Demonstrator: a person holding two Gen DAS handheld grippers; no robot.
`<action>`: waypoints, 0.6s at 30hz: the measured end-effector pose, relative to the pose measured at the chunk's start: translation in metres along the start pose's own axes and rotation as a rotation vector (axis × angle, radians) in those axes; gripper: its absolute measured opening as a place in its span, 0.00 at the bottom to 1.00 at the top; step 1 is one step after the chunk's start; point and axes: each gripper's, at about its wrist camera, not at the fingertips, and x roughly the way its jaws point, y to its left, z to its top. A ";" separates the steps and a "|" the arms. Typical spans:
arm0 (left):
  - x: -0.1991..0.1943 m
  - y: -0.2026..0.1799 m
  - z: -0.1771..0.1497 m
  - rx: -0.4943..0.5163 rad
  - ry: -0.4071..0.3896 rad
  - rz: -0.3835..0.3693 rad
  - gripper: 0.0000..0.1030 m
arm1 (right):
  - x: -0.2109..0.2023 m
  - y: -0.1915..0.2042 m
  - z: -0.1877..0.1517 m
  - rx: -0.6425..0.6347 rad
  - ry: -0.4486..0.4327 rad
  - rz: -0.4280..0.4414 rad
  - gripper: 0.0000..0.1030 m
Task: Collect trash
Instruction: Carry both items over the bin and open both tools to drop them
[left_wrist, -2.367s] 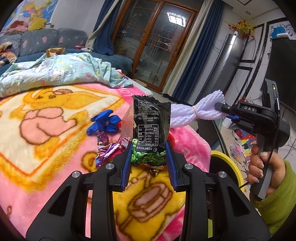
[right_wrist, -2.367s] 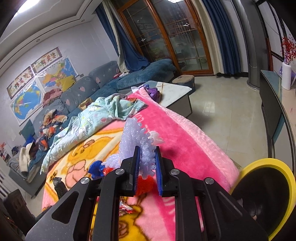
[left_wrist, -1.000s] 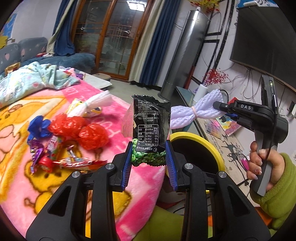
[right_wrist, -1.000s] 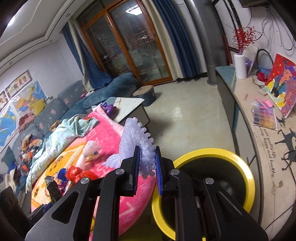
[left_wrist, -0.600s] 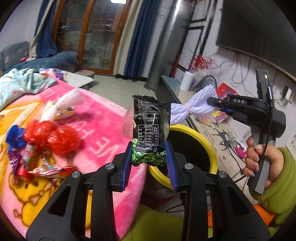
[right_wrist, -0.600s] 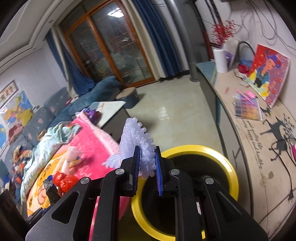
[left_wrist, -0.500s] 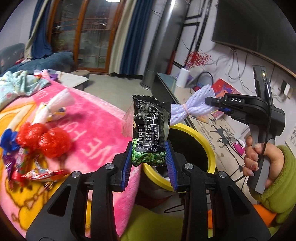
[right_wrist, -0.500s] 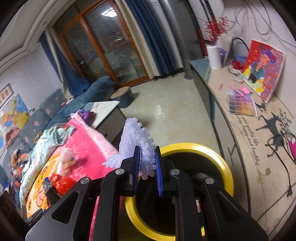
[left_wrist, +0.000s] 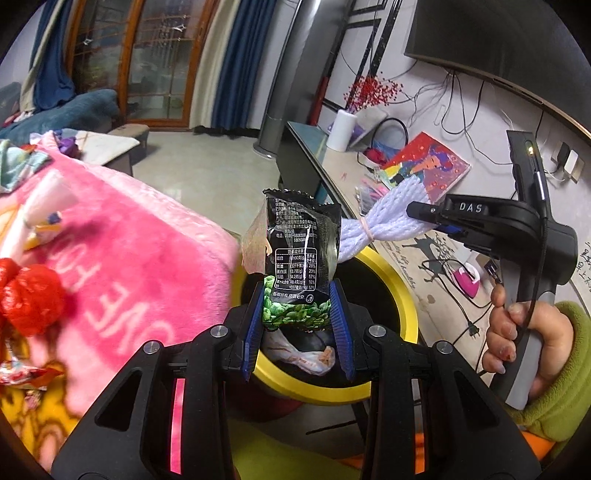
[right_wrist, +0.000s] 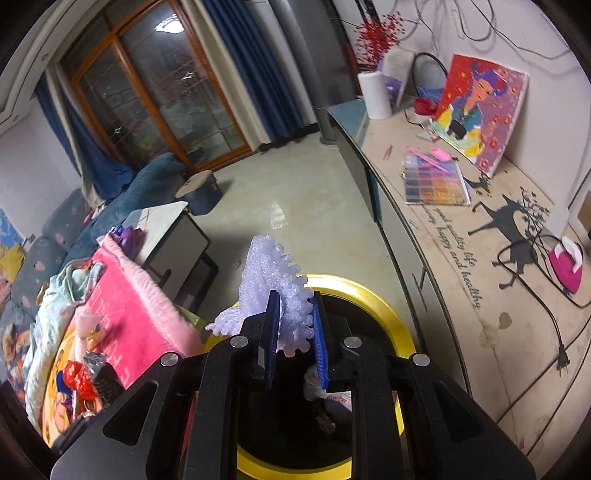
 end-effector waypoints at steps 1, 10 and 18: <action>0.005 -0.001 -0.001 0.001 0.011 -0.004 0.26 | 0.001 -0.002 0.000 0.006 0.002 -0.005 0.17; 0.043 -0.003 -0.013 -0.016 0.090 -0.032 0.26 | 0.017 -0.016 -0.003 0.051 0.049 -0.019 0.23; 0.054 0.004 -0.012 -0.043 0.102 -0.043 0.52 | 0.024 -0.016 -0.005 0.059 0.071 -0.014 0.48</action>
